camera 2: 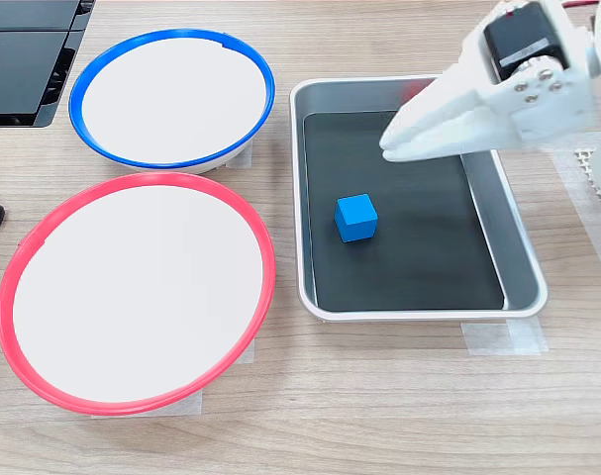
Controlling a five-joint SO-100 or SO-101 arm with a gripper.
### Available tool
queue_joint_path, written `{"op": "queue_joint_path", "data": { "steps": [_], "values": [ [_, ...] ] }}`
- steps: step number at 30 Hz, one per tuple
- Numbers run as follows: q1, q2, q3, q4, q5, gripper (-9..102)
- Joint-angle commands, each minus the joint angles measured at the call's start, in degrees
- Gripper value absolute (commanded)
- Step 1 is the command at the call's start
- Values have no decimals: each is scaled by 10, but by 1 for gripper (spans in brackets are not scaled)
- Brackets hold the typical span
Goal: Move two blocks tray to matching dishes
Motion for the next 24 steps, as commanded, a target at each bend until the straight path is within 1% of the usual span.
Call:
{"op": "queue_joint_path", "data": {
  "steps": [1,2,4,6,8,9,11,13,14,17,21,24],
  "values": [
    [-9,-78,-49,-22,-219,0],
    [-13,-128,-71,-18,-290,0],
    [-13,-224,-119,-18,-389,0],
    [-16,-336,-175,-8,-531,0],
    [-9,-446,-237,-1,-619,2],
    [-7,-493,-271,2,-647,3],
    [-10,-578,-340,16,-686,11],
    [-19,-646,-403,54,-742,20],
    [-24,-679,-432,74,-782,22],
    [-30,-734,-462,80,-832,24],
    [-28,-785,-460,56,-900,24],
    [-26,-810,-457,38,-914,24]
  ]
}}
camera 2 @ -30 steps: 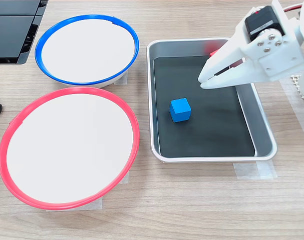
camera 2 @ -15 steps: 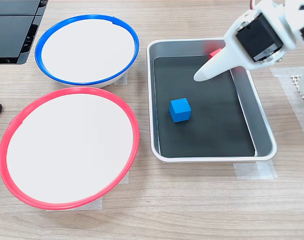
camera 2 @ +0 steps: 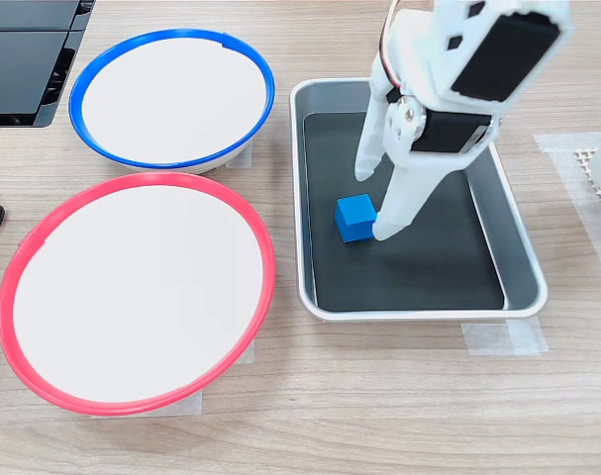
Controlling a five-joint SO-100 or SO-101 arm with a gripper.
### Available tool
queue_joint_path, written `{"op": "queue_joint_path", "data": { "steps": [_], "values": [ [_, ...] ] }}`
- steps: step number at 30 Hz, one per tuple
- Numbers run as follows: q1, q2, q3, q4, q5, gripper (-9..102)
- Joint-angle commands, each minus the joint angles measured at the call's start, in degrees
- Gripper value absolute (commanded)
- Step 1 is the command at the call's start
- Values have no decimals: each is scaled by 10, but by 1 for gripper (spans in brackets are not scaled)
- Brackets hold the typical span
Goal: Move two blocks tray to matching dishes
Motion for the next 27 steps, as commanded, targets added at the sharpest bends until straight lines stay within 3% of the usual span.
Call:
{"op": "queue_joint_path", "data": {
  "steps": [1,10,13,15,22,27],
  "values": [
    [1,-17,-15,-18,-18,24],
    [-26,-59,-17,-60,29,21],
    [-31,-69,-18,-69,33,4],
    [-33,-69,-26,-66,42,0],
    [-46,-36,-220,116,128,0],
    [32,-104,-376,127,117,0]
  ]
}}
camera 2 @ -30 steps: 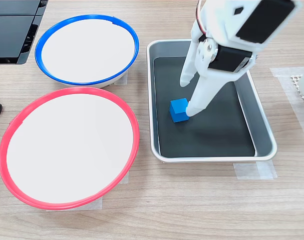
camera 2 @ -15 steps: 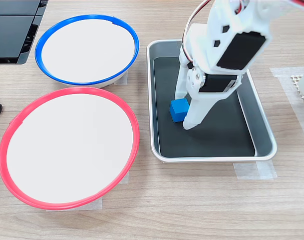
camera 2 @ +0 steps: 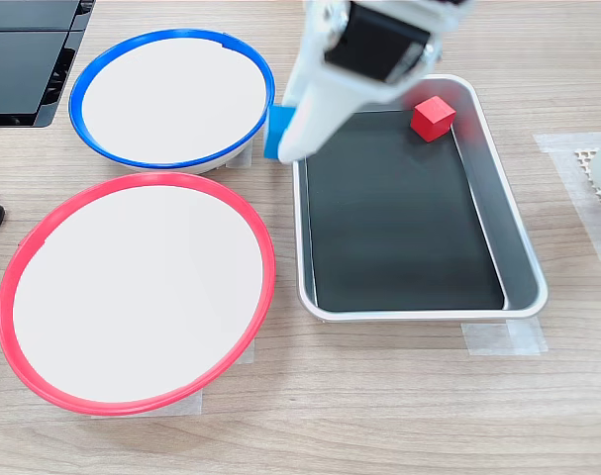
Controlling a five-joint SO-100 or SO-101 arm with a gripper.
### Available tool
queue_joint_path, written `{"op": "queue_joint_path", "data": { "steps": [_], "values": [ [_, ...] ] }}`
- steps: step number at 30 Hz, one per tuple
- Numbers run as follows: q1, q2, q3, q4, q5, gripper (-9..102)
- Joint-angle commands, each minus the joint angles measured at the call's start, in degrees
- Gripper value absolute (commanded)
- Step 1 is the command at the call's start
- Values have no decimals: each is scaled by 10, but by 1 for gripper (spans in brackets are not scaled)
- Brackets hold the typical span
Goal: Move two blocks tray to matching dishes
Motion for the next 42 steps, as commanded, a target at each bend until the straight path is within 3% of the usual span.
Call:
{"op": "queue_joint_path", "data": {
  "steps": [1,7,11,15,18,21,24,27,29,31,42],
  "values": [
    [51,-40,-78,-17,-20,0],
    [122,-226,-151,-116,-89,1],
    [135,-287,-186,-120,-135,23],
    [138,-275,-192,-101,-138,21],
    [140,-227,-192,-26,-134,0],
    [148,-155,-196,125,-171,0],
    [175,-79,-189,290,-291,0],
    [214,-16,-132,359,-439,0],
    [243,39,-37,338,-533,0],
    [282,117,141,237,-635,0],
    [290,116,252,95,-660,19]
  ]
}}
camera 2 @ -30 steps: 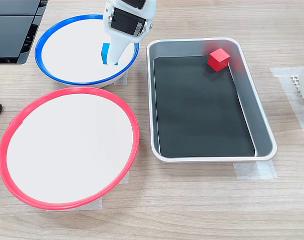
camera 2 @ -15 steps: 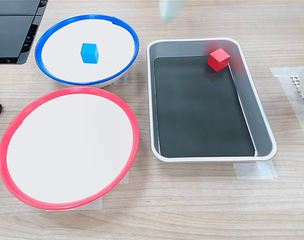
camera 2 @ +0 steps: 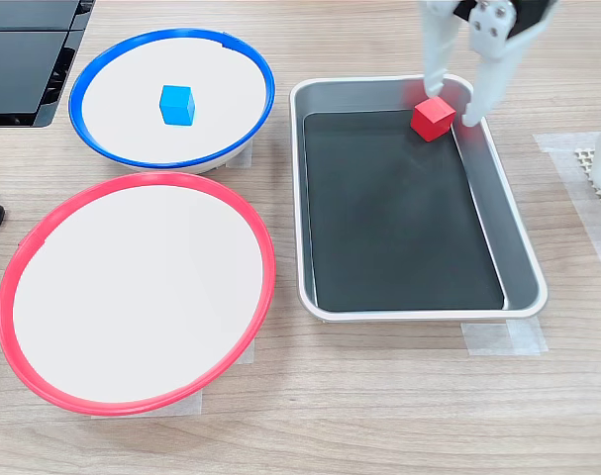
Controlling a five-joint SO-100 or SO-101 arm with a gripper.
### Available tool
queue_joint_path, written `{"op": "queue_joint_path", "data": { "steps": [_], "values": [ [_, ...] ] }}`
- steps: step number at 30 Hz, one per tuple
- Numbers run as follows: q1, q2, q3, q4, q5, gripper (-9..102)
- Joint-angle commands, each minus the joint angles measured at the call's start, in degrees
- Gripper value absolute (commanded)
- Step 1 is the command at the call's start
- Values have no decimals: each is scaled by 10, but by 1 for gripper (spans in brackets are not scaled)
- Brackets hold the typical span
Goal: Move two blocks tray to matching dishes
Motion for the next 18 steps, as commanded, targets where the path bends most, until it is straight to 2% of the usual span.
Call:
{"op": "queue_joint_path", "data": {
  "steps": [1,18],
  "values": [
    [12,3,0,-25,-15,19],
    [50,-76,-3,-115,-11,18]
  ]
}}
